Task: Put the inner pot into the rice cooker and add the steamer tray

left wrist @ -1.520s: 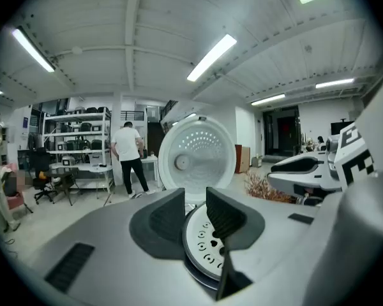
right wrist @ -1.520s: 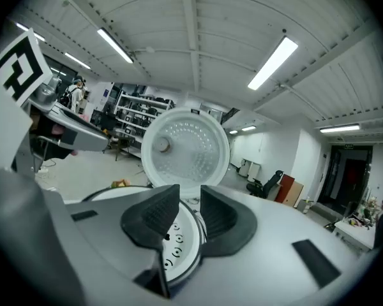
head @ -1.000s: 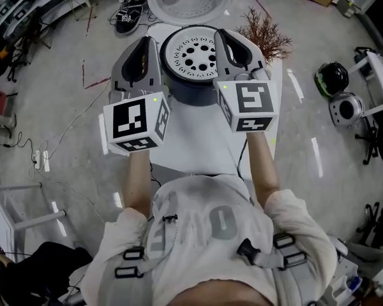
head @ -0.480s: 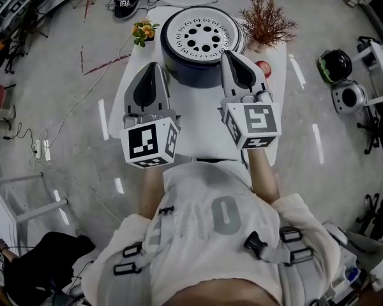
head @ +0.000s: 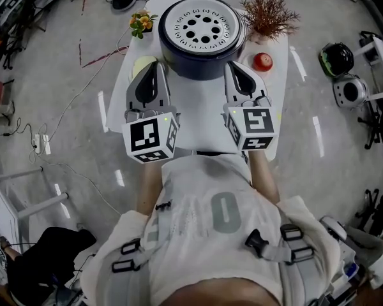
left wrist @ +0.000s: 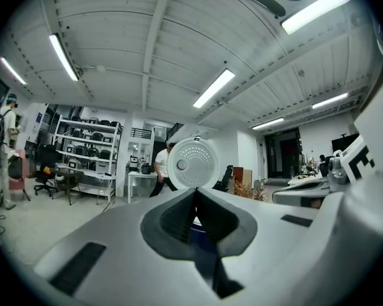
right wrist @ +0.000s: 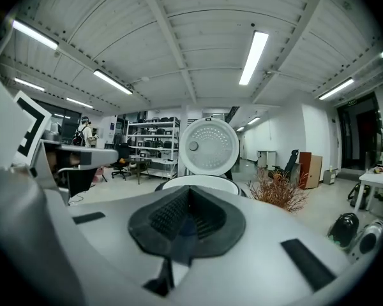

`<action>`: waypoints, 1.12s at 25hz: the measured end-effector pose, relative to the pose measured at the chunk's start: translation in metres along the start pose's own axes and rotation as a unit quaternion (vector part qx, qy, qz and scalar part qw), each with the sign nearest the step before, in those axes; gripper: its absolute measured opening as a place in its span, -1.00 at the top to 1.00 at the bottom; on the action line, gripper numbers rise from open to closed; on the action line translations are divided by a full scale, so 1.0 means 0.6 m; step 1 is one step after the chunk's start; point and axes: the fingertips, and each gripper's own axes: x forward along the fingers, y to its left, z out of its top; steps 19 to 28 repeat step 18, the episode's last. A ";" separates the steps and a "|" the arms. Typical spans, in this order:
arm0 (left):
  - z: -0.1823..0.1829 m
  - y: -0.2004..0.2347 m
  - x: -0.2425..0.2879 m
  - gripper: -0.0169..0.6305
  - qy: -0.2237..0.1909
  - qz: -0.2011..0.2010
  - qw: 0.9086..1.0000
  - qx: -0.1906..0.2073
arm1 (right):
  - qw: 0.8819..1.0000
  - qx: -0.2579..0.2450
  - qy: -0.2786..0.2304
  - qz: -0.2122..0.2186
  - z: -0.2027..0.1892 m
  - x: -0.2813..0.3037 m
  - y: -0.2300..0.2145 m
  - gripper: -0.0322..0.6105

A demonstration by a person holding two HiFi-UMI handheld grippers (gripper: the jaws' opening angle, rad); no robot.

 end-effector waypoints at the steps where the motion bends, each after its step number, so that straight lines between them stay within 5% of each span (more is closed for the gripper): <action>1: 0.000 -0.001 0.001 0.89 0.001 -0.001 1.000 0.000 | 1.000 0.001 -0.001 -0.001 0.001 0.001 -0.002 0.88; 28: -0.035 0.017 0.026 0.89 0.038 0.002 0.999 -0.007 | 1.000 -0.007 0.004 -0.024 0.008 0.018 -0.043 0.88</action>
